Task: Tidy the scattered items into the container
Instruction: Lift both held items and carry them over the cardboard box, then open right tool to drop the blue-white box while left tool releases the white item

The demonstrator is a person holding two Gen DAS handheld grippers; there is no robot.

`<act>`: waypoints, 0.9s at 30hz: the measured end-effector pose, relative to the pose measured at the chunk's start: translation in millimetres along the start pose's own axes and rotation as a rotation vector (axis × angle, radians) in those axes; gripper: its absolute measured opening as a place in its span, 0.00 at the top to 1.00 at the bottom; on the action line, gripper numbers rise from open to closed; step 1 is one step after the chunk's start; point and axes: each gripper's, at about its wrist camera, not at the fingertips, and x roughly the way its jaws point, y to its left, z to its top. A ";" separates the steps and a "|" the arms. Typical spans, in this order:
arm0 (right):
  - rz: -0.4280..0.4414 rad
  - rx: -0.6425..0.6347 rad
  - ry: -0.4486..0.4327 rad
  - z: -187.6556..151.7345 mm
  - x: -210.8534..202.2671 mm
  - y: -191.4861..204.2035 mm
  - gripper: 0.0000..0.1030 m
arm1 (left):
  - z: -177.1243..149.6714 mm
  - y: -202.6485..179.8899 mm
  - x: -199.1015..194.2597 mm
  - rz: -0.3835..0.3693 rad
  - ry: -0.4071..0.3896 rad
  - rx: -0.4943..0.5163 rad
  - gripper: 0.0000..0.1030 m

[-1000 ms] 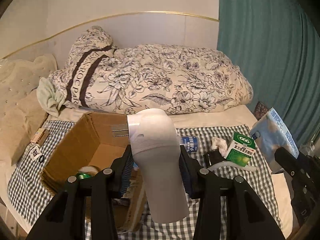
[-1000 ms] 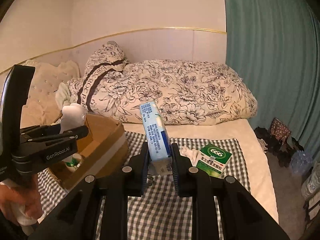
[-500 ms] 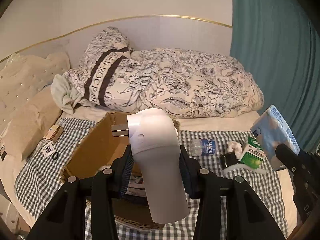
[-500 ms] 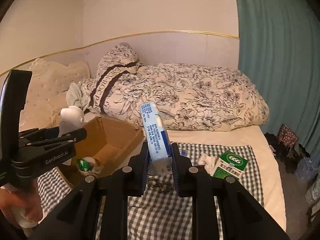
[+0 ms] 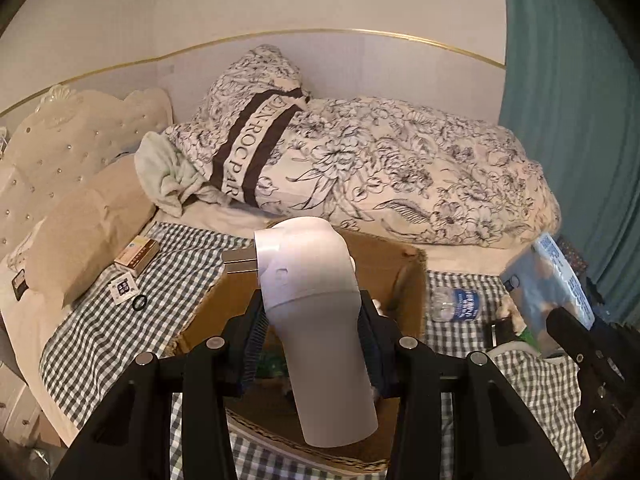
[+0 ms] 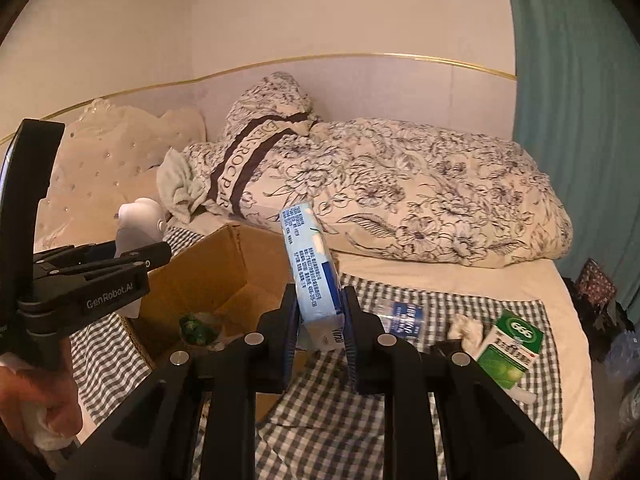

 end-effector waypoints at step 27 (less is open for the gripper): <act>0.117 -0.037 0.131 -5.0 111.8 58.7 0.80 | -28.6 50.3 95.6 0.027 0.163 -0.022 0.57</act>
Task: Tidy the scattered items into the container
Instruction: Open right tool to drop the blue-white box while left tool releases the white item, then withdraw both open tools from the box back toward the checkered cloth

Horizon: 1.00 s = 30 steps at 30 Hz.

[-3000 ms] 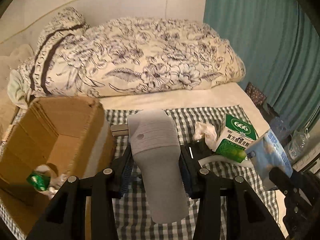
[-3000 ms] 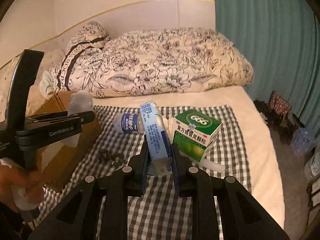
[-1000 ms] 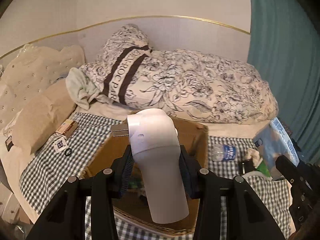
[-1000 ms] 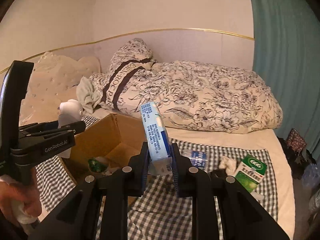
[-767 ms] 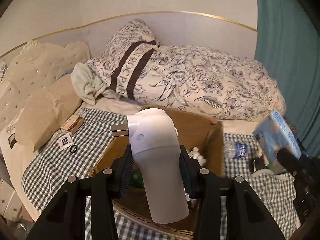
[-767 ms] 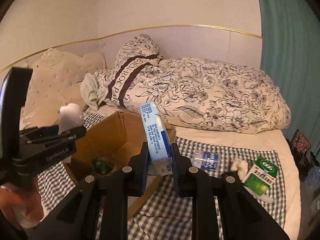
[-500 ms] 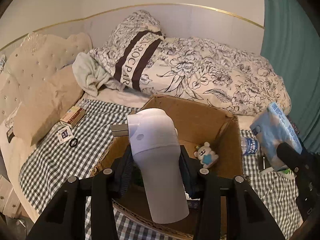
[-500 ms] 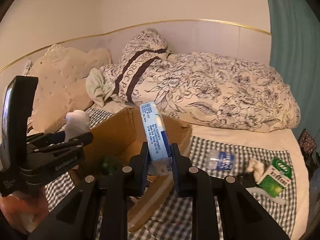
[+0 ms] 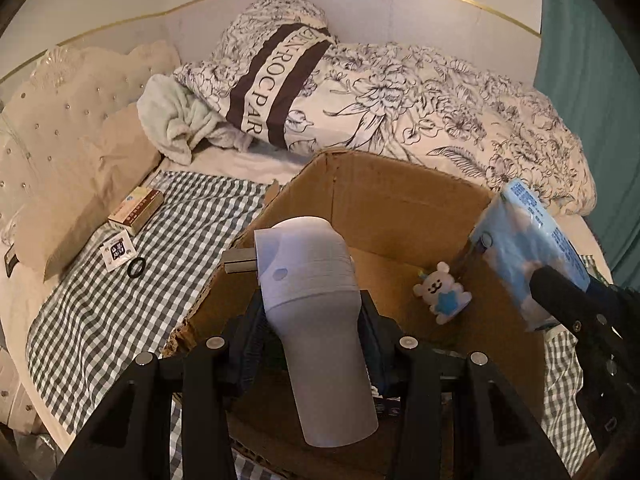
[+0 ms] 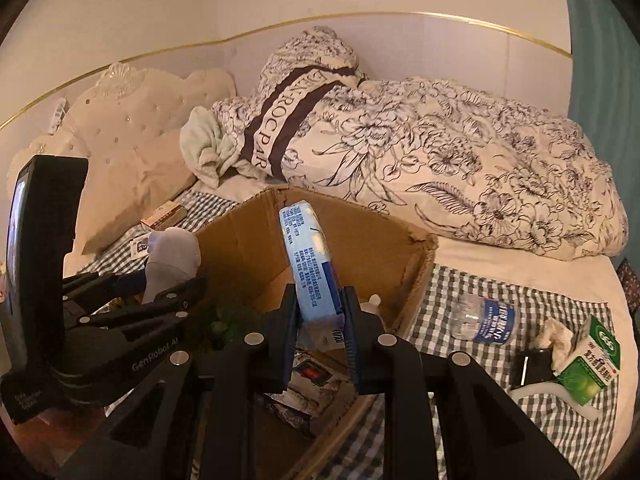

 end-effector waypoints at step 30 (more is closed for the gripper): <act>-0.039 -0.039 0.015 -3.9 11.8 5.2 0.37 | 13.4 12.9 1.5 -0.004 -0.020 -0.104 0.27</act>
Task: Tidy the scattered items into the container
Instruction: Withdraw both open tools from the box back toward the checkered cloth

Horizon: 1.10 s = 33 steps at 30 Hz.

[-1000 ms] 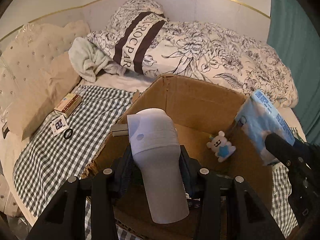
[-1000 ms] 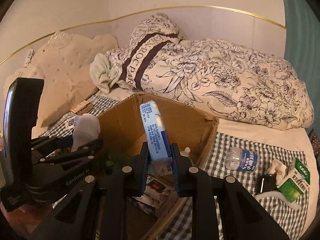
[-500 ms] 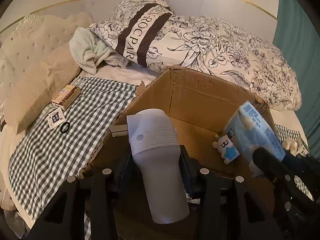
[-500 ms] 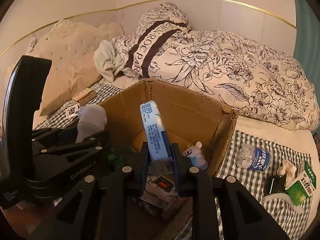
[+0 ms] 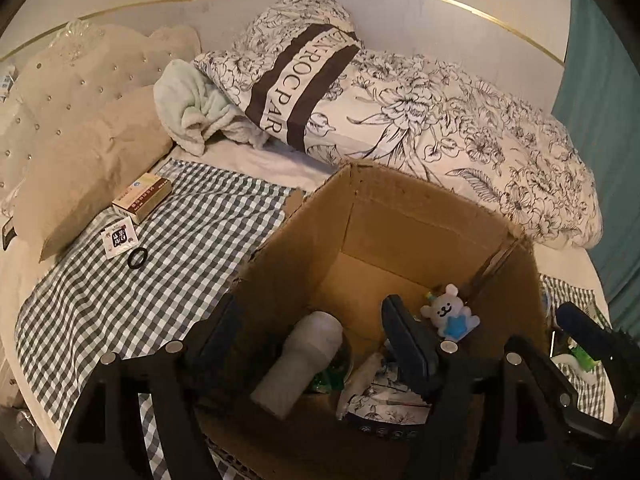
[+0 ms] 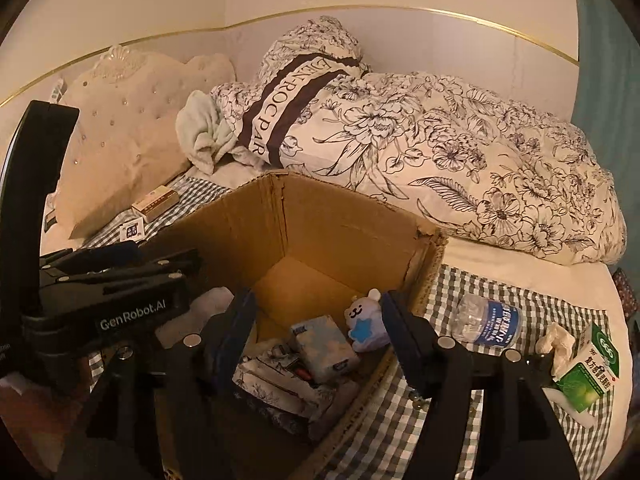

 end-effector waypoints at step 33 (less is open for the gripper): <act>-0.197 0.138 -0.148 -23.1 -149.7 -127.1 0.37 | -0.9 -126.1 -93.4 -0.115 -0.116 0.156 0.18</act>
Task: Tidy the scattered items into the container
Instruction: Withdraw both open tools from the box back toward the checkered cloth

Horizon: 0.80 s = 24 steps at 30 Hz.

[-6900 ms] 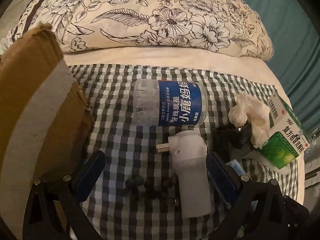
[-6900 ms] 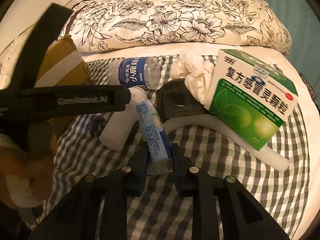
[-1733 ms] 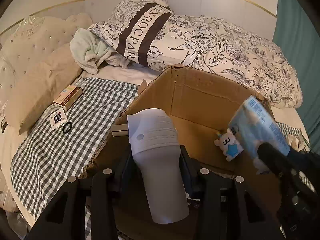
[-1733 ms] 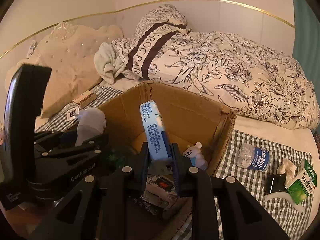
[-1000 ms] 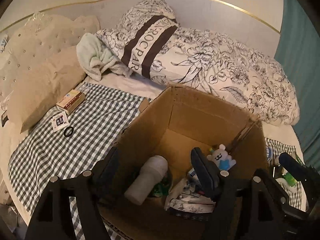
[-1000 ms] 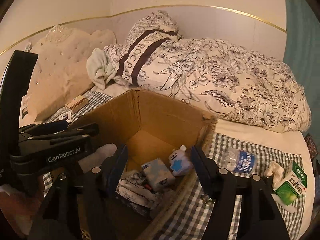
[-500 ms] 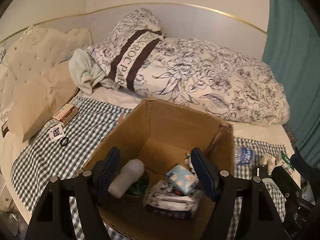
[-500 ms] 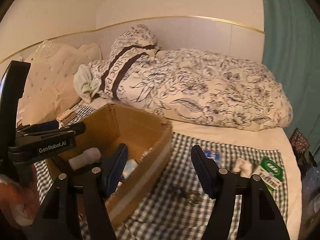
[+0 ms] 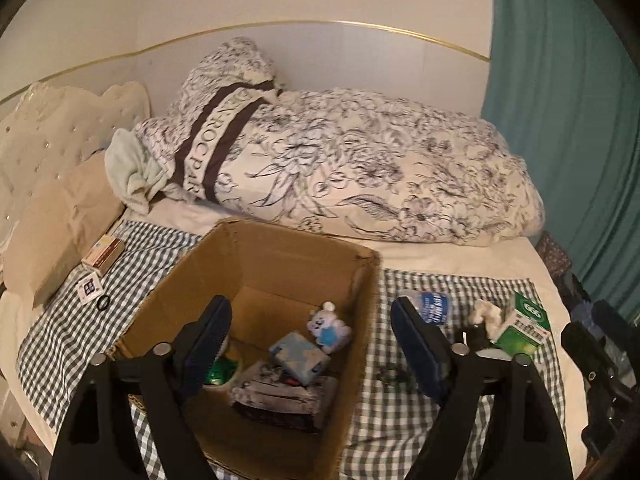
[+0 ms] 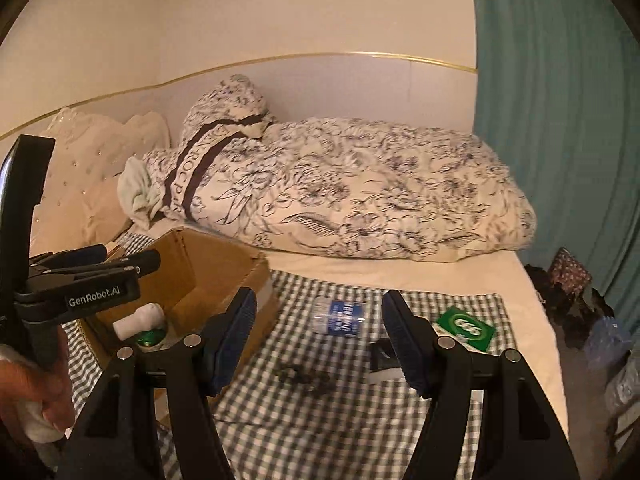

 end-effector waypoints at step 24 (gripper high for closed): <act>-0.110 0.095 -0.013 -25.9 -46.7 -106.8 0.27 | -8.2 -82.2 -9.6 -0.056 -0.002 0.112 0.00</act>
